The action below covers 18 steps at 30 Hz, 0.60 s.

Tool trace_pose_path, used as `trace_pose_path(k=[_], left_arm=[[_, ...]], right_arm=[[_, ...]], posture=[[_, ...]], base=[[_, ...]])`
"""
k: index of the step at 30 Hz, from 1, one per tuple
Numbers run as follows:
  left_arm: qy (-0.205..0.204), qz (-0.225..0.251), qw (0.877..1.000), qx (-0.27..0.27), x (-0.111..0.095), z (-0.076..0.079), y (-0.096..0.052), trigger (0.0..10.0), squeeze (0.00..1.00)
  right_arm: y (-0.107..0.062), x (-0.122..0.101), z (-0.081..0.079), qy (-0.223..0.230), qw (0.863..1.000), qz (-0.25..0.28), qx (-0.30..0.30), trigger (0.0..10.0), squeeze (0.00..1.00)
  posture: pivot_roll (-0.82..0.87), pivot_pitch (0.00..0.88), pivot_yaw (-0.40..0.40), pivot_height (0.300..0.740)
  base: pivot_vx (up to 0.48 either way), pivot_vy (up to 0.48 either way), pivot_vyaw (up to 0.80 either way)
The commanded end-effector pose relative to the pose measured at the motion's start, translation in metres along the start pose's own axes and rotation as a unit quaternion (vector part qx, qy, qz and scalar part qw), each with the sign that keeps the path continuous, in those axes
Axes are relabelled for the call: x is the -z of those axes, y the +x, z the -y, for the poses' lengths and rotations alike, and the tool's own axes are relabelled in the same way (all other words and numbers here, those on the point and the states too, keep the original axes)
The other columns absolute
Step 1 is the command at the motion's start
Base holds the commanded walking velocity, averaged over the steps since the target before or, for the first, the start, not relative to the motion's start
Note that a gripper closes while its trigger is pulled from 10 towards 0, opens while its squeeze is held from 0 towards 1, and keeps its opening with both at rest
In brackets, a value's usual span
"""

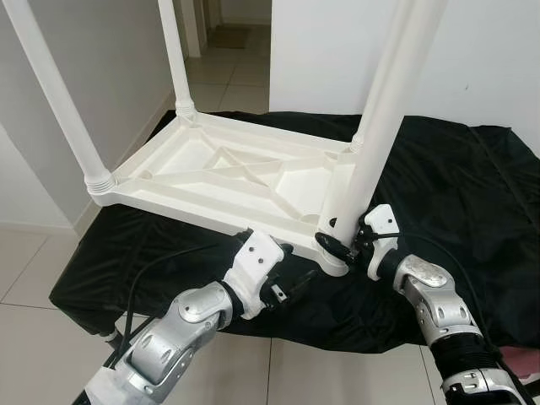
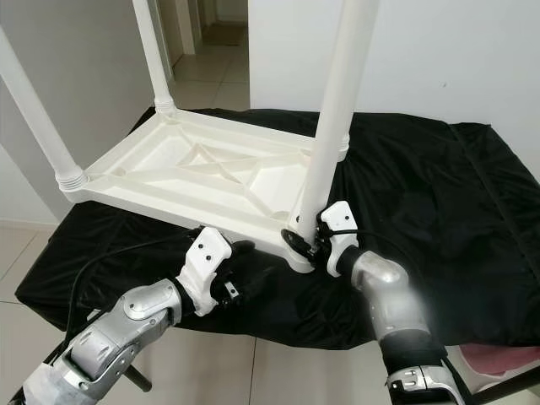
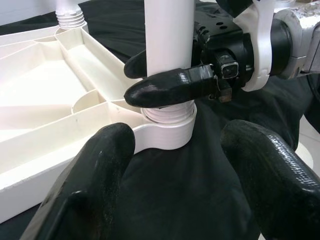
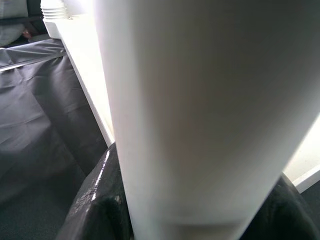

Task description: Building children table

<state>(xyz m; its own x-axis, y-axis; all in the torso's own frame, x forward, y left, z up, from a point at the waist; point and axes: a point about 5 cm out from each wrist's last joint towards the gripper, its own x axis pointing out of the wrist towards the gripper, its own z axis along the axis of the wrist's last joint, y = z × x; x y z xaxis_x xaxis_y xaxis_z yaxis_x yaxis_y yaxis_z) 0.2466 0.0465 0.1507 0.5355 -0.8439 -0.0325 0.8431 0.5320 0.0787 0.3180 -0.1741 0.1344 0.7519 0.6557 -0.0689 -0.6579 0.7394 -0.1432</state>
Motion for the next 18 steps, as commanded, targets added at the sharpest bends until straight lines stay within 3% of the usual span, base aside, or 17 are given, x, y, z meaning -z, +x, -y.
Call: trace_pose_path(k=[1,2,8,11,16,18], left_arm=[[0.000,-0.001,0.998,0.067,0.000,0.005,0.000,10.0,0.00],[0.004,-0.002,0.998,0.068,0.000,0.005,0.001,10.0,0.00],[0.006,-0.002,0.998,0.065,-0.001,0.001,0.001,10.0,0.00],[0.004,-0.002,0.998,0.061,0.000,0.001,0.000,10.0,0.00],[0.002,-0.005,0.998,0.063,0.001,0.004,0.000,10.0,0.00],[0.003,-0.007,0.998,0.065,0.002,0.007,0.000,10.0,0.00]], right_arm=[[0.001,0.004,-0.008,0.009,1.000,-0.001,-0.014,4.2,0.00],[0.001,0.003,-0.010,0.012,1.000,0.001,-0.014,10.0,0.00],[0.001,0.005,-0.016,0.020,1.000,0.001,0.004,10.0,0.00],[0.003,0.006,-0.017,0.019,0.995,-0.004,0.093,10.0,0.00],[0.004,0.005,-0.024,0.035,0.992,0.000,0.118,10.0,0.00],[0.003,0.004,-0.031,0.056,0.986,0.004,0.154,10.0,0.00]], posture=[[-0.05,0.000,0.024,0.740],[-0.05,0.000,0.025,0.740],[-0.05,0.010,0.021,0.740],[-0.05,0.012,0.015,0.740],[-0.05,0.033,0.015,0.740],[-0.05,0.038,0.015,0.740]], base=[[0.000,0.000,0.00],[0.000,0.000,0.00],[0.000,0.000,0.00],[0.000,0.000,0.00],[0.000,0.000,0.00],[0.000,0.000,0.00]])
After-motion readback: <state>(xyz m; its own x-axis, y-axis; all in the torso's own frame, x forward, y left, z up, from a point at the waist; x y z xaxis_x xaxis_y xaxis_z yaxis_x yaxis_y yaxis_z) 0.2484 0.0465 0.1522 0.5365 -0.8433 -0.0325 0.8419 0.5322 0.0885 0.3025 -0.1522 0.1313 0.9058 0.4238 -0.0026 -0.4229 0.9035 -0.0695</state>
